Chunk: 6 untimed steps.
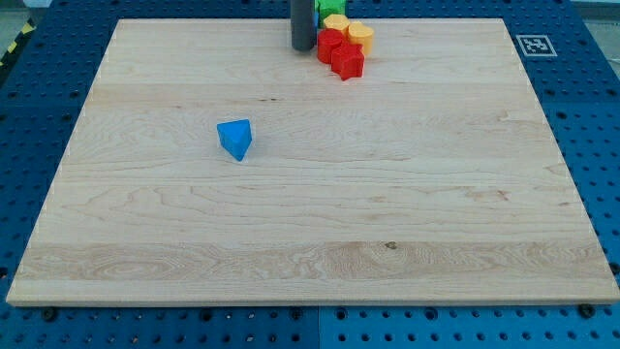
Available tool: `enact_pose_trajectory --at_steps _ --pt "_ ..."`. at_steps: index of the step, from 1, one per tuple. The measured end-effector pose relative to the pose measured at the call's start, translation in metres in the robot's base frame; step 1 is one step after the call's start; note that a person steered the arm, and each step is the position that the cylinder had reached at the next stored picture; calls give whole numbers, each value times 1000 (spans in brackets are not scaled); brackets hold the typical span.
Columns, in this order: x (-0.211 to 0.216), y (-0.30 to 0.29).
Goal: Move the blue triangle closer to the red circle
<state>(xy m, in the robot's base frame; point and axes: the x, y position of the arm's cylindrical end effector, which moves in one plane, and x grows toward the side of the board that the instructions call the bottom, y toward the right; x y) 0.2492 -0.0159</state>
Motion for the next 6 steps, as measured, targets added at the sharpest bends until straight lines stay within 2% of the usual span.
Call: enact_pose_trajectory --at_steps 1,2,3,4,5,6 --pt "-4 1" --pt "18 -28" --pt "68 -55" --pt "86 -122" --pt "132 -180" --pt "200 -198"
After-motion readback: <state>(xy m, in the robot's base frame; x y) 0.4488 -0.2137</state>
